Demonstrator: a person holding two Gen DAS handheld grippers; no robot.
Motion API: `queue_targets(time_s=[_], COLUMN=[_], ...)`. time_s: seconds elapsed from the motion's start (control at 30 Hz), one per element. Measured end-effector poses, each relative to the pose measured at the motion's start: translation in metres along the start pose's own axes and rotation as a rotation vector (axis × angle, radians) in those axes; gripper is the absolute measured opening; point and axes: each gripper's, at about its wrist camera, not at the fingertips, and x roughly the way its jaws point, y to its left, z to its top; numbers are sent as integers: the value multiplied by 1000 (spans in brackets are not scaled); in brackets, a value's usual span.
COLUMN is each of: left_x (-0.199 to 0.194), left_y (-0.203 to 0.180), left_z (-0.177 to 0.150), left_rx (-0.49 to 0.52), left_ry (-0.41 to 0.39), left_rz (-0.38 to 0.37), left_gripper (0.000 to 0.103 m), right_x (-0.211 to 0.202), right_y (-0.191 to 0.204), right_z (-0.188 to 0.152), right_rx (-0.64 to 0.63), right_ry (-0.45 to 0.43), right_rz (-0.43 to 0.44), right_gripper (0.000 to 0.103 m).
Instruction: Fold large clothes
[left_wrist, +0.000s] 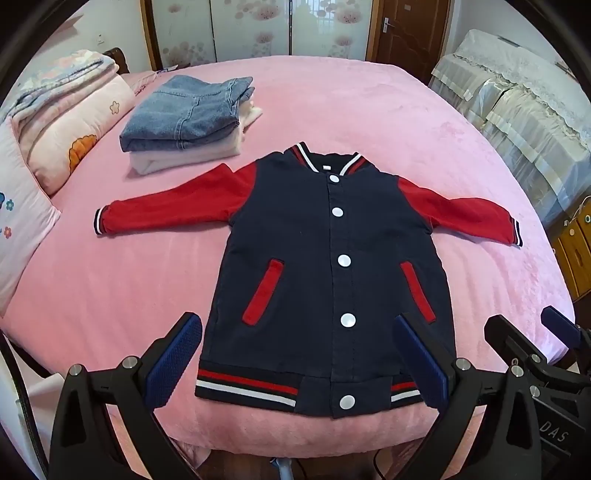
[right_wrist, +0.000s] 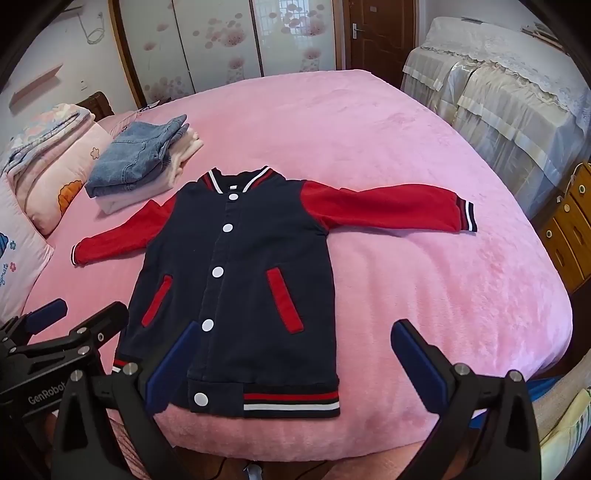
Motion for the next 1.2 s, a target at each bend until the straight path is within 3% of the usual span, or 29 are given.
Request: queue_targets(time_s=[1.2], left_x=[-18], left_y=[-2], left_z=[-9], left_rx=[-4], left_ry=[-29], left_rz=[16], left_gripper=[100], right_x=[-11], right_y=[-4], right_z=[-6], right_rx=[-2], right_ry=[-27], right_rz=[12], right_gripper=[103])
